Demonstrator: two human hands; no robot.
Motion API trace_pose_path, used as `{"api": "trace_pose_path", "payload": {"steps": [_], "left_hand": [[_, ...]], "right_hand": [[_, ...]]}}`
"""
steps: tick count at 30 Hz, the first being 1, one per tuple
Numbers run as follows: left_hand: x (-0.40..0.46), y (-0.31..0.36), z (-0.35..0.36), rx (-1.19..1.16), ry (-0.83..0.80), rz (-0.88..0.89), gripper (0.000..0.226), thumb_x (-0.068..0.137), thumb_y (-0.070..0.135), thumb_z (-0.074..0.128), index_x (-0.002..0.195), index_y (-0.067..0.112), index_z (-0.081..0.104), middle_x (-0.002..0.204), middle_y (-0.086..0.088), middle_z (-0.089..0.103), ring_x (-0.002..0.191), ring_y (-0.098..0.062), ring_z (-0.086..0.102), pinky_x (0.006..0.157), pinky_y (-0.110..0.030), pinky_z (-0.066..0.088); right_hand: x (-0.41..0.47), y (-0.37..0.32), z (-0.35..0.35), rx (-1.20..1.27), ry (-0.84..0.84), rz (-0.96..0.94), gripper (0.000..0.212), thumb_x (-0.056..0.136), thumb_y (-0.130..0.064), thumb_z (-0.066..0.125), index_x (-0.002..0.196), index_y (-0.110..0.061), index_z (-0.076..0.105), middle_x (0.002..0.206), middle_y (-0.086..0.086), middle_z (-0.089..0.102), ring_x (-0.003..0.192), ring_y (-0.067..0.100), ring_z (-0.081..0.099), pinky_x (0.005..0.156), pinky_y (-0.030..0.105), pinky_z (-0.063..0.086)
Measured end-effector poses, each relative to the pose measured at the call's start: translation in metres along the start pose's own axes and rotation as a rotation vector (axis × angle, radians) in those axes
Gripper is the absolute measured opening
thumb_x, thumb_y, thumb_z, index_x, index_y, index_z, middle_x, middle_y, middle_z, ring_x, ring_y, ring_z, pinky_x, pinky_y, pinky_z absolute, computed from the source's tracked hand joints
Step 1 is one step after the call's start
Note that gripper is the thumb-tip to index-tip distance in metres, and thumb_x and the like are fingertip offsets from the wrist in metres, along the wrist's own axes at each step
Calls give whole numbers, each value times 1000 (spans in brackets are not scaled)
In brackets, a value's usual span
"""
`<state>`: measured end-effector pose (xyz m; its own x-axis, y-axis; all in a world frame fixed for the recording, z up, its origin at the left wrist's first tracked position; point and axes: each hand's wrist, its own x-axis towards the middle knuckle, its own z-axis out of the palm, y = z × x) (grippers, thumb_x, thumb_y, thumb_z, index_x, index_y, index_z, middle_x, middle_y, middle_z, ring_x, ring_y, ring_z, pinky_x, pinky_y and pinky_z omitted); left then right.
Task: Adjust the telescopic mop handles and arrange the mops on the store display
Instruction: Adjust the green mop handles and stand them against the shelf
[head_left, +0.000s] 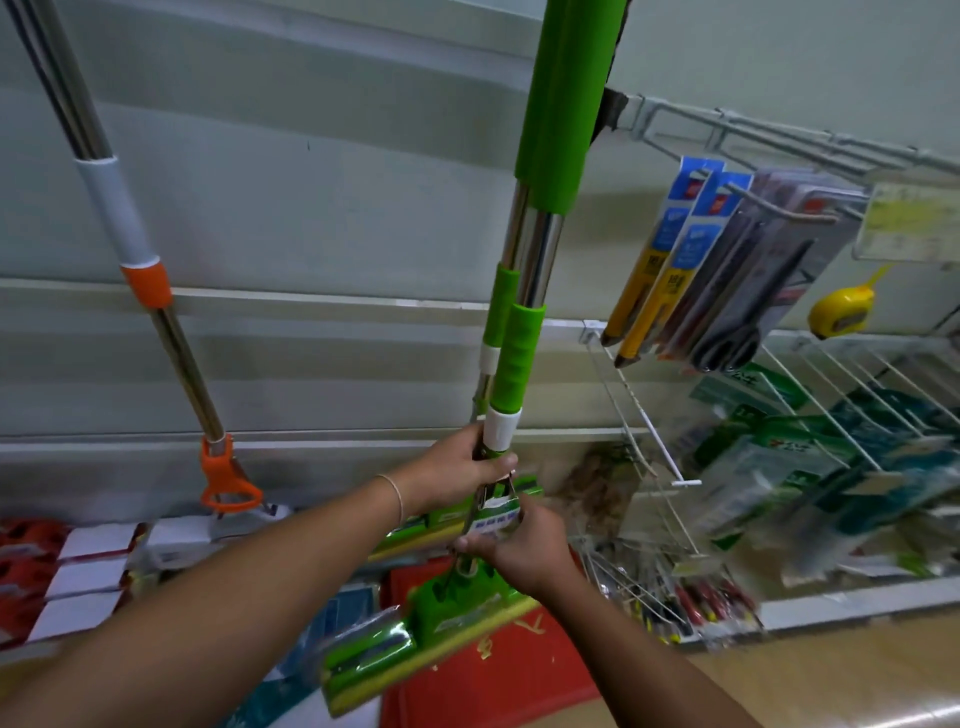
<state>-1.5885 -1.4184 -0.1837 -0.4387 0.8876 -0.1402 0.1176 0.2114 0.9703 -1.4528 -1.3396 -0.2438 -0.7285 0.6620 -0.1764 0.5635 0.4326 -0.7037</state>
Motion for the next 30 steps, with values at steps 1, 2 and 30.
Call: {"api": "trace_pose_path", "payload": {"steps": [1,2,30], "left_hand": [[3,1,2,7,6,-1,17,91,19,65,104,24,55,102,-5,68,101,-21,66,100,-47,49],[7,2,3,25,16,-4,18,92,17,64,106,24,55,103,-4,67,101,-20,65,100,-46,49],[73,19,-21,329,440,-62,87,62,50,84,133,28,39,116,15,58,108,-9,58,89,-23,45]], "right_hand": [[3,0,-1,-15,5,-7,65,54,-61,85,103,-23,63,94,-7,72,87,11,67,72,26,50],[6,-1,-2,-31,9,-17,65,58,-61,84,104,-22,61,93,-6,71,86,12,66,69,25,48],[118,10,17,124,-60,-185,78,53,-70,76,114,-24,59,103,-10,69,93,9,67,78,33,56]]}}
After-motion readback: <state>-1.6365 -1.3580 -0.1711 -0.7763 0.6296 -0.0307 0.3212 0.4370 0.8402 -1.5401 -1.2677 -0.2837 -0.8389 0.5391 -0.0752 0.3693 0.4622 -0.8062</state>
